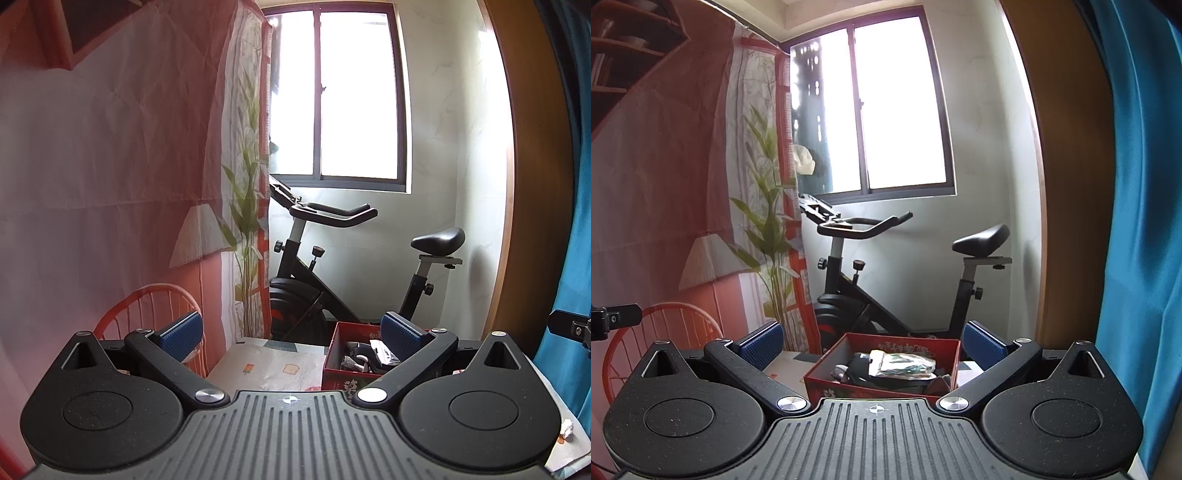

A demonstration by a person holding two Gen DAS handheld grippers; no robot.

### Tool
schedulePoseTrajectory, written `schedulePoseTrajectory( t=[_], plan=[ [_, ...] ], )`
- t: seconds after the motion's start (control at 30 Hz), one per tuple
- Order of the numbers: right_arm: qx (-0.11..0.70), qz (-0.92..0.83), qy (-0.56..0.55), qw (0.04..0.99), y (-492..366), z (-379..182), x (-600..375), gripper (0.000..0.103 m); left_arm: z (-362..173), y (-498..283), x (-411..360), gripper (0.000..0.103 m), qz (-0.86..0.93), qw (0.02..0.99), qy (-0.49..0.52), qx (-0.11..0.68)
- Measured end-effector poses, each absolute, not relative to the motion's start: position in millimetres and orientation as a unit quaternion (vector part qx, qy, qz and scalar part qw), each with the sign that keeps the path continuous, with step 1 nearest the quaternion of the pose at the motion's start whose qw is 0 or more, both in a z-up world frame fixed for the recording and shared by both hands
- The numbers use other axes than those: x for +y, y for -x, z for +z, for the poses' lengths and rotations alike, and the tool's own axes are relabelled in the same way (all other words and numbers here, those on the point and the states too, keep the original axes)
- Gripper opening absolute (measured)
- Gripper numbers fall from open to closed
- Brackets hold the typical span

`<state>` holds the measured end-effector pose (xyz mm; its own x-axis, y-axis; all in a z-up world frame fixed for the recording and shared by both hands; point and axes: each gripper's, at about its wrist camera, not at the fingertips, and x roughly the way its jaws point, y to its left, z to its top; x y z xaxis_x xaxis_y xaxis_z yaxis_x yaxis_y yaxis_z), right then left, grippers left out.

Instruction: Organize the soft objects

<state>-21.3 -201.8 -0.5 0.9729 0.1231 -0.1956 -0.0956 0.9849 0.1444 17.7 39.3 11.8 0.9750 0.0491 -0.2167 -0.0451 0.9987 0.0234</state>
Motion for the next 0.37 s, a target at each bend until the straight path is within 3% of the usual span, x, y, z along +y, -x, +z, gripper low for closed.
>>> schedulePoseTrajectory(
  t=[0.37],
  plan=[
    [0.104,0.043,-0.065,0.992,19.5,-0.9,-197.3,0.103,9.2,-11.1,34.7,0.103,0.029,0.994,-0.017,0.101]
  ],
)
